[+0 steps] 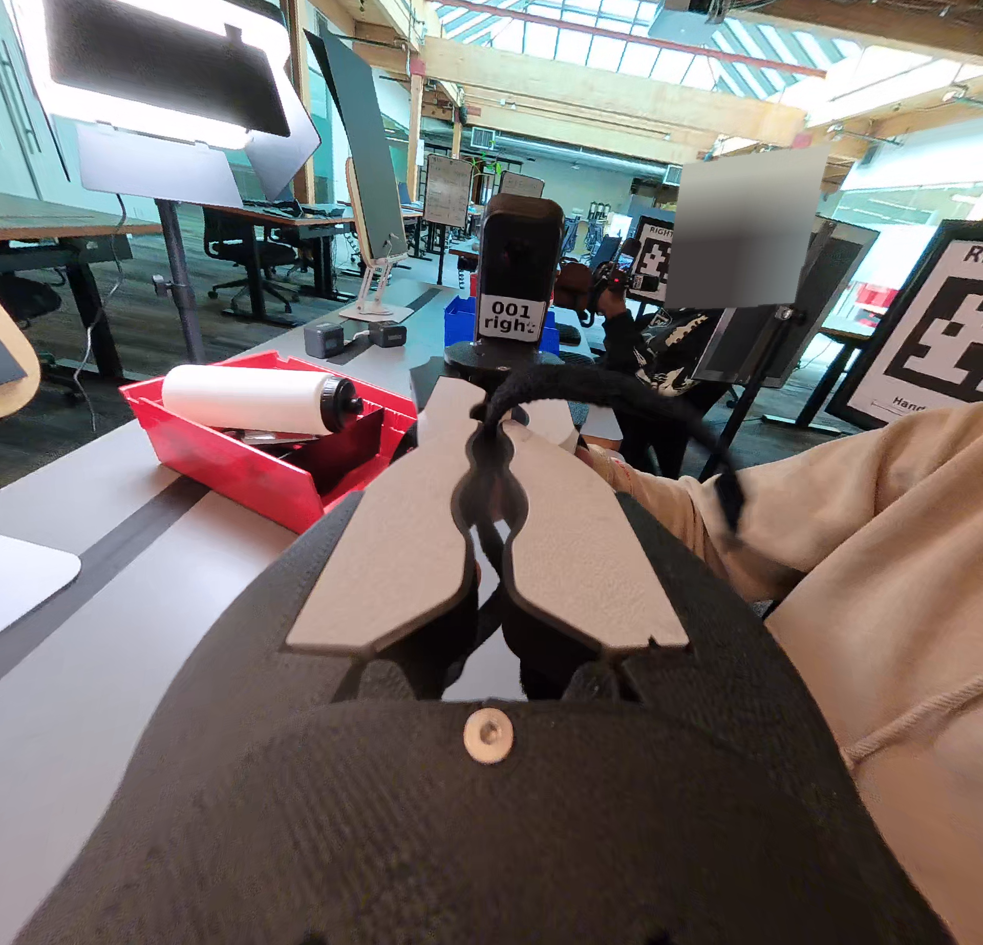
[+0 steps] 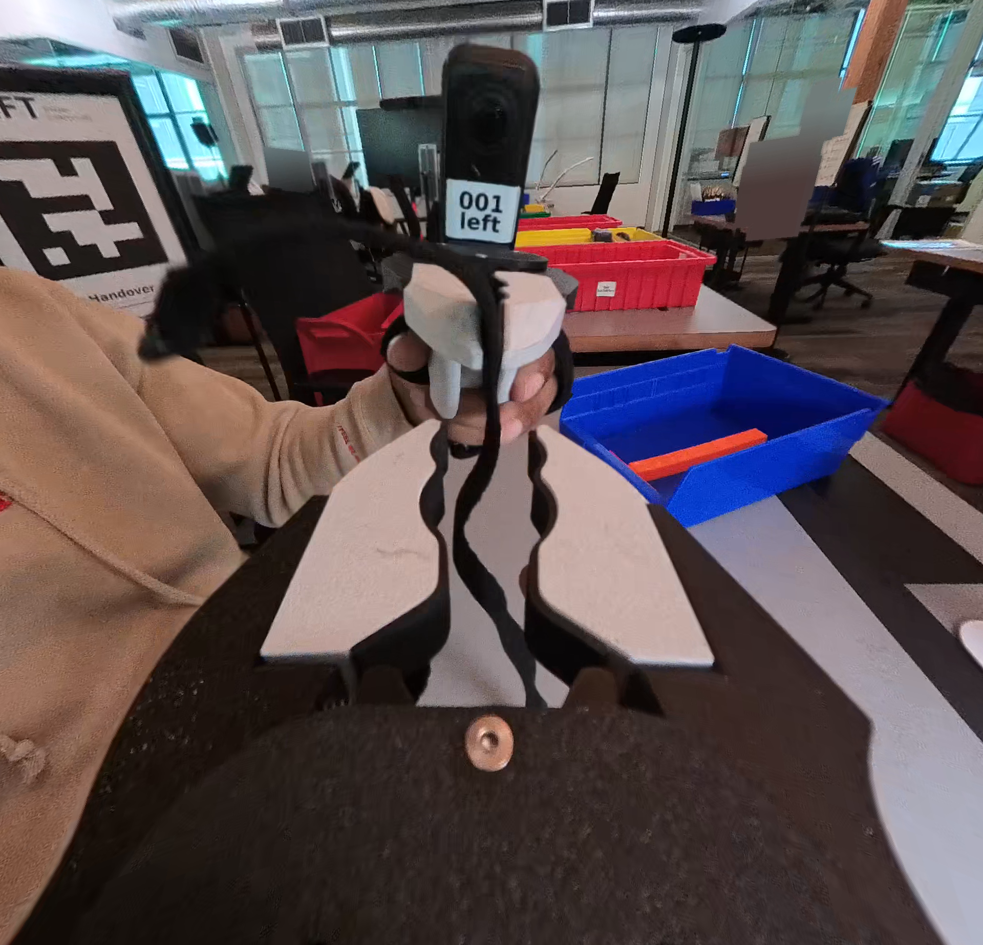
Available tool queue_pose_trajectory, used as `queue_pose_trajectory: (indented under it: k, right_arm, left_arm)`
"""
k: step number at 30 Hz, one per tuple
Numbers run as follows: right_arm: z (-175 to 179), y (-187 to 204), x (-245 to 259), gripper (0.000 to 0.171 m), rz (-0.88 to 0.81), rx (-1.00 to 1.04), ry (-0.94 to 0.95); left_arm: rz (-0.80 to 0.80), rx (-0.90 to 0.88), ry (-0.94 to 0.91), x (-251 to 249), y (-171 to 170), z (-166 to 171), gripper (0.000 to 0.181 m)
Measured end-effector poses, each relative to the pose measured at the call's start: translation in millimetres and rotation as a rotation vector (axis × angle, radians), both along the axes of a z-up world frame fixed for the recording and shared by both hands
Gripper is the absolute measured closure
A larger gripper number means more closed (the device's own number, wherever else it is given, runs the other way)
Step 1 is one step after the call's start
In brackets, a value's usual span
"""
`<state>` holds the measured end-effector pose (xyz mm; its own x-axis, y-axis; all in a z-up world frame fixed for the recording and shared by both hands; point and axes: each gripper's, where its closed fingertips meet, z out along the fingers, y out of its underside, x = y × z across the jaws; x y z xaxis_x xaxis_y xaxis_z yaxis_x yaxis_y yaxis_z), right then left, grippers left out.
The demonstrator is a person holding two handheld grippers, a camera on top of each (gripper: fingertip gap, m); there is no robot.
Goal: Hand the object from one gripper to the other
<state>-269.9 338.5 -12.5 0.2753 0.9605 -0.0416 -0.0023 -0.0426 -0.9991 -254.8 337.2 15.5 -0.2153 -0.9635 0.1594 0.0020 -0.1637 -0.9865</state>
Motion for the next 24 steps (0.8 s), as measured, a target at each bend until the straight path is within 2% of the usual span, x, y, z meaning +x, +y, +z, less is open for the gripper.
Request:
queue_pose_trajectory:
  k: [3, 5, 7, 9, 11, 14, 16, 19, 20, 22, 24]
  right_arm:
    - [4, 2, -4, 0.169, -0.017, 0.016, 0.032]
    - [6, 2, -4, 0.169, -0.027, 0.036, 0.039]
    - [13, -1, -2, 0.169, -0.023, 0.039, 0.071]
    - [22, -3, 3, 0.169, -0.025, 0.048, 0.112]
    - [26, -3, 7, 0.169, -0.031, 0.056, 0.13]
    - [28, -3, 7, 0.17, -0.023, 0.048, 0.142]
    - [28, -1, 7, 0.169, -0.04, 0.062, 0.142]
    - [28, 2, 11, 0.145, -0.058, 0.052, 0.141]
    - [24, 2, 10, 0.143, -0.041, 0.043, 0.128]
    - [10, 2, 6, 0.141, -0.005, 0.014, 0.079]
    - [-5, 3, -3, 0.149, 0.011, 0.012, 0.009]
  left_arm:
    - [-0.01, -0.023, 0.004, 1, 1, -2, 0.179]
    - [-0.027, -0.039, -0.021, -1, 0, 0, 0.175]
    - [-0.039, -0.037, -0.042, -2, 0, 1, 0.155]
    - [-0.099, -0.042, -0.015, -4, -5, -6, 0.152]
    - [-0.117, -0.026, 0.033, 0, -8, -17, 0.156]
    - [-0.125, 0.023, 0.077, 9, -15, -27, 0.178]
    - [-0.092, 0.026, 0.07, 11, -12, -25, 0.178]
    - [-0.073, -0.015, 0.023, 6, -5, -14, 0.179]
    - [-0.068, -0.02, 0.015, 4, -3, -12, 0.178]
    - [-0.053, -0.024, 0.001, 2, -1, -9, 0.179]
    - [-0.064, -0.033, -0.004, 2, -4, -7, 0.179]
